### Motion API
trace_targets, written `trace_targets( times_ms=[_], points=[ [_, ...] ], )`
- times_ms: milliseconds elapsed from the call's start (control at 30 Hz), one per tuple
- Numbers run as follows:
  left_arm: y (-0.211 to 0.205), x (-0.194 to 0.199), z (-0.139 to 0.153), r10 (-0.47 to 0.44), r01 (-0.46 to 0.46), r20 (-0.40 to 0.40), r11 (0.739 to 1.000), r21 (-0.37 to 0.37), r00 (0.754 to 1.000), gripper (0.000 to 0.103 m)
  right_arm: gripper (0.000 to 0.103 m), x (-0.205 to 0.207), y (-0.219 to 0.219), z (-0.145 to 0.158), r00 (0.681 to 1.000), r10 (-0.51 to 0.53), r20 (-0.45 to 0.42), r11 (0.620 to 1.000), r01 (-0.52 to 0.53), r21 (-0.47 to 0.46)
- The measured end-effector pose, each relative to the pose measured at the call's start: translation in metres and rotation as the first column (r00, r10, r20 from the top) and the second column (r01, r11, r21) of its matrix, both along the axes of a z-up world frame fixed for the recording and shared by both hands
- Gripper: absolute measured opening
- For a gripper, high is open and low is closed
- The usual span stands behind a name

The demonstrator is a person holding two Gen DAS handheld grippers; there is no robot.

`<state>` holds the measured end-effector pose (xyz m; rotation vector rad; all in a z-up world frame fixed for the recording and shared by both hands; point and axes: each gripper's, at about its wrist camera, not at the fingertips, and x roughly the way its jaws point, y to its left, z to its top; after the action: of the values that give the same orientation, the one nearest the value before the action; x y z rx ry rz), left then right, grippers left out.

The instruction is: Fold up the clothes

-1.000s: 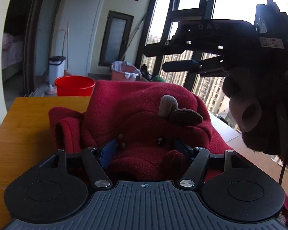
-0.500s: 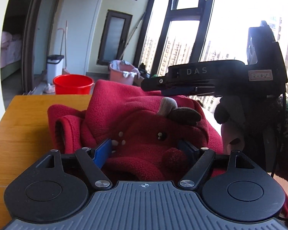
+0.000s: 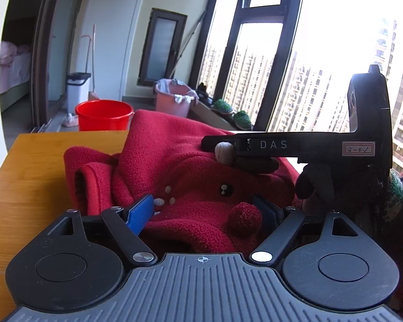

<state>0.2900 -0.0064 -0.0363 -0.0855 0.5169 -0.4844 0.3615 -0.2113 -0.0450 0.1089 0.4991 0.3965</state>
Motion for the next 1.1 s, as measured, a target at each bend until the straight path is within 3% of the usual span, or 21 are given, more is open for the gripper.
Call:
trace_targets(
  times_ms=[333,467,500,600,667,833,1000,1100],
  points=[
    [0.003,0.02,-0.002,0.007,-0.007,0.001,1.0,-0.015,1.0,0.087,0.064,0.034,0.002,0.003,0.999,0.021,-0.028,1.0,-0.021,-0.014],
    [0.007,0.017,-0.004,-0.003,0.003,0.008,0.999,-0.034,1.0,0.091,0.064,0.043,0.0,0.031,0.995,0.066,-0.072,0.998,-0.067,-0.013],
    [0.007,0.017,-0.004,-0.007,0.008,0.008,0.999,-0.039,1.0,0.093,0.066,0.048,-0.003,0.042,0.995,0.07,-0.069,0.998,-0.07,0.001],
    [0.008,0.017,-0.005,-0.018,0.018,0.007,0.999,-0.047,1.0,0.094,0.087,0.074,-0.009,0.07,0.99,0.111,-0.082,0.993,-0.108,0.048],
    [0.009,0.018,-0.006,-0.021,0.021,0.007,0.998,-0.053,1.0,0.095,0.096,0.1,-0.001,0.067,0.975,0.167,-0.143,0.986,-0.169,0.001],
    [0.013,0.019,-0.009,-0.034,0.034,0.001,0.996,-0.078,0.999,0.095,0.096,0.149,0.031,0.03,0.929,0.215,-0.303,0.944,-0.277,-0.179],
    [0.016,0.023,-0.01,-0.038,0.037,-0.011,0.995,-0.095,0.999,0.098,0.097,0.178,0.042,-0.005,0.833,0.281,-0.476,0.934,-0.352,-0.064],
    [0.017,0.023,-0.011,-0.034,0.032,-0.014,0.994,-0.102,0.999,0.1,0.097,0.183,0.039,-0.01,0.813,0.317,-0.489,0.934,-0.358,0.009]
  ],
)
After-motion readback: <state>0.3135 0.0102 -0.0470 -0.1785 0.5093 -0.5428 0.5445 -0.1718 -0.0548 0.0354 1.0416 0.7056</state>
